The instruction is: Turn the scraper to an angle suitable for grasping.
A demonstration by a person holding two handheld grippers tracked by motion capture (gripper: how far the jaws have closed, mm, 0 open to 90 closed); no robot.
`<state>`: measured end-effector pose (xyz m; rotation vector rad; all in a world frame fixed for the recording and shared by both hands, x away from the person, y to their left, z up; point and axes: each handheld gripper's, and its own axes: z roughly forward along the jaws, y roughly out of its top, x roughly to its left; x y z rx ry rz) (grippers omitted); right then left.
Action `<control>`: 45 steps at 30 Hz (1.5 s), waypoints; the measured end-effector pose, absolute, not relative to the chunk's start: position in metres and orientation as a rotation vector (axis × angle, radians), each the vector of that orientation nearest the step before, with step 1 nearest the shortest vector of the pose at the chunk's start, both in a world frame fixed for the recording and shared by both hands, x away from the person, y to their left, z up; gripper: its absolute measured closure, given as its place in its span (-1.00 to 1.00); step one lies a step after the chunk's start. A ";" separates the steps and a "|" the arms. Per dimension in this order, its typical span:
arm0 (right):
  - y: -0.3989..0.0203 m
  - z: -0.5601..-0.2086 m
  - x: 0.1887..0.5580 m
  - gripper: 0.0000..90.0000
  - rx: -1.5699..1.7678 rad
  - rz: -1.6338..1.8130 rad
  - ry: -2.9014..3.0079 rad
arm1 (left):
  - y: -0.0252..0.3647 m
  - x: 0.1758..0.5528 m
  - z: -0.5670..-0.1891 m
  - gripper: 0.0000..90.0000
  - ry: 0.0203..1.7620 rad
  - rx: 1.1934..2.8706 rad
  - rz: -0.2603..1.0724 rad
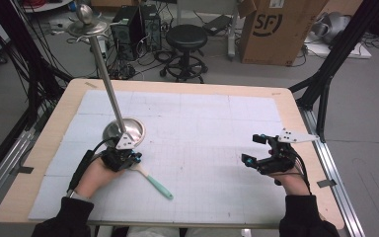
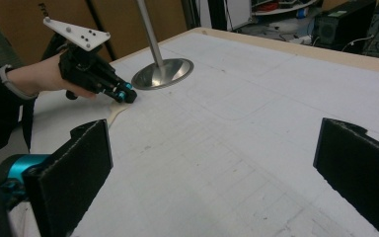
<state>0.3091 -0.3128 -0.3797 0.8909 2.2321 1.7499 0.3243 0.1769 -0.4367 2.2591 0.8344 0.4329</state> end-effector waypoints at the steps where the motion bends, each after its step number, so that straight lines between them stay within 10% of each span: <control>1: -0.313 -0.380 0.309 -0.99 0.887 1.752 2.233 | 0.181 0.322 -0.436 1.00 0.836 2.257 0.418; 12: -0.309 -0.376 0.311 -0.99 0.868 1.778 2.227 | 0.200 0.300 -0.429 1.00 0.844 2.279 0.294; 29: -0.317 -0.373 0.308 -0.99 0.892 1.814 2.156 | 0.148 0.273 -0.437 1.00 0.397 2.291 0.041; 45: -0.318 -0.374 0.306 -0.99 0.909 1.792 2.156 | 0.137 0.300 -0.443 1.00 0.635 2.223 0.312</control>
